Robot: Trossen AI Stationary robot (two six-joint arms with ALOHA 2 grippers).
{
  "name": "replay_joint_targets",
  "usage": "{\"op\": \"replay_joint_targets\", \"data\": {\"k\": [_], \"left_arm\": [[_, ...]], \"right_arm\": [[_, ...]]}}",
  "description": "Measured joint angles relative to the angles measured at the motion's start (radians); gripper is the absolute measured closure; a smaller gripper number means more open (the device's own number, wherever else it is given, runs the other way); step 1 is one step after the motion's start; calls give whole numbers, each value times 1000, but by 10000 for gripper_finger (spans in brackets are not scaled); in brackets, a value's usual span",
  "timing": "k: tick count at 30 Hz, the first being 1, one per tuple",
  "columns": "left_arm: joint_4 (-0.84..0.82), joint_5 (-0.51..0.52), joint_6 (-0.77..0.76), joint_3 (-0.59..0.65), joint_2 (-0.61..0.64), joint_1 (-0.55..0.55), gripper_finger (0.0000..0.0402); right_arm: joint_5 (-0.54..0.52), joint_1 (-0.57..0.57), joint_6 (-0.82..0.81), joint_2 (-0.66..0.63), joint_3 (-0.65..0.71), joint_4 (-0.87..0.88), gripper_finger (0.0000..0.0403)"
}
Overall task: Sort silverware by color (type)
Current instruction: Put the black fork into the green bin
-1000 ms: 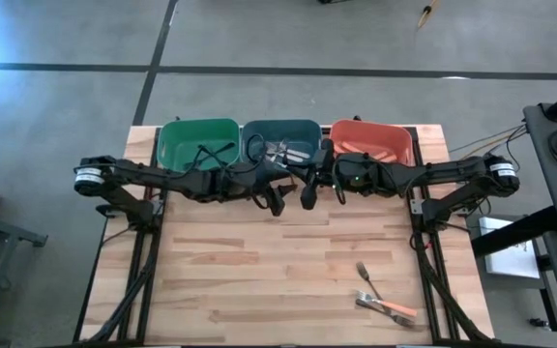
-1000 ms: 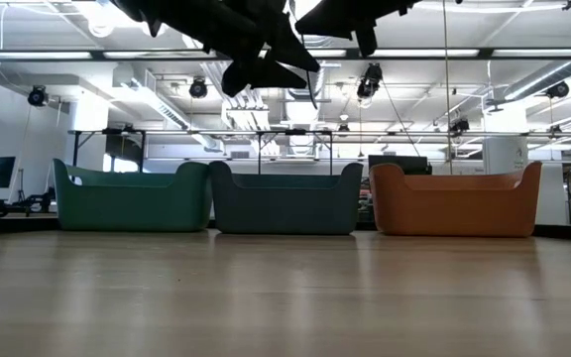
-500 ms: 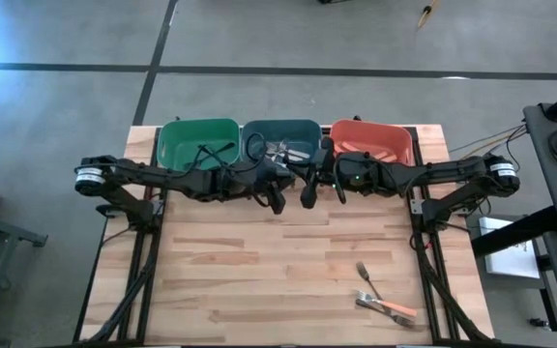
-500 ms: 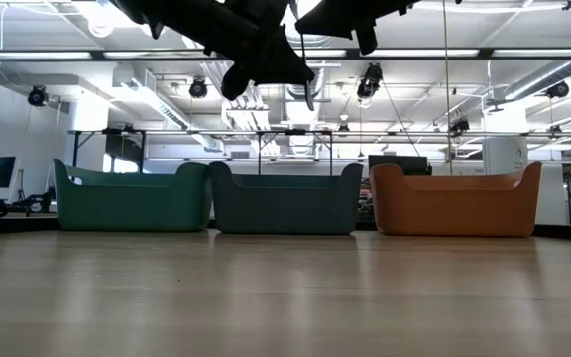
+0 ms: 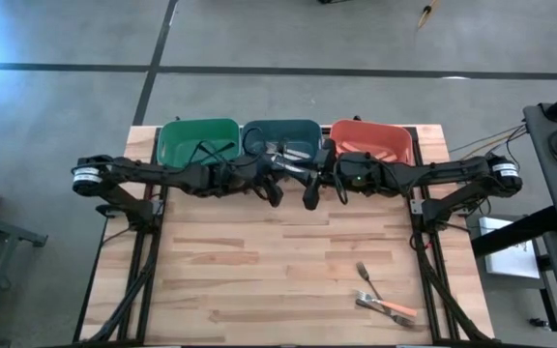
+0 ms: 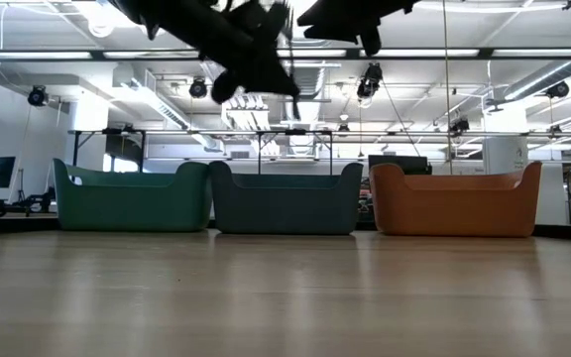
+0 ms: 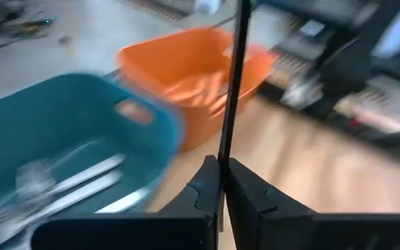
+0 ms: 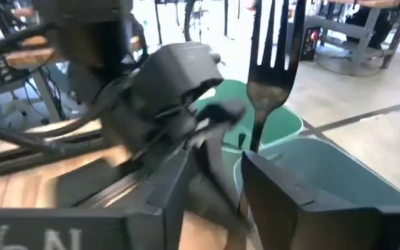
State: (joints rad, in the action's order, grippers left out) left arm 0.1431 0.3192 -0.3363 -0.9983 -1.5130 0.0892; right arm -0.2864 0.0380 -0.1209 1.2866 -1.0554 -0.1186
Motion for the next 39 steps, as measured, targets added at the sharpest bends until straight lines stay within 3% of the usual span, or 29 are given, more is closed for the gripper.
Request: {"op": "replay_joint_targets", "data": {"k": [6,11,14,20,25,32,39], "left_arm": [[-449,66,45,-34,117,104,401],[-815,203,150,-39,250,211,401],[-963,227,282,-19,309,281,401],[-1015,322,385,28,341,410,401],[-1032,293,439,82,316,493,401],[-1043,322,451,151,280,514,382],[-1043,324,437,148,280,514,358]], "right_arm": [[-3,15,-48,-78,-35,252,245],[-10,28,-128,-120,-100,595,252],[-10,28,-189,-131,-112,757,262],[-10,28,-320,-133,-107,992,281],[-1,26,-410,-126,-100,1093,292],[11,-6,-521,-130,-99,1185,293],[147,-82,-584,-131,-99,1202,281]]}}
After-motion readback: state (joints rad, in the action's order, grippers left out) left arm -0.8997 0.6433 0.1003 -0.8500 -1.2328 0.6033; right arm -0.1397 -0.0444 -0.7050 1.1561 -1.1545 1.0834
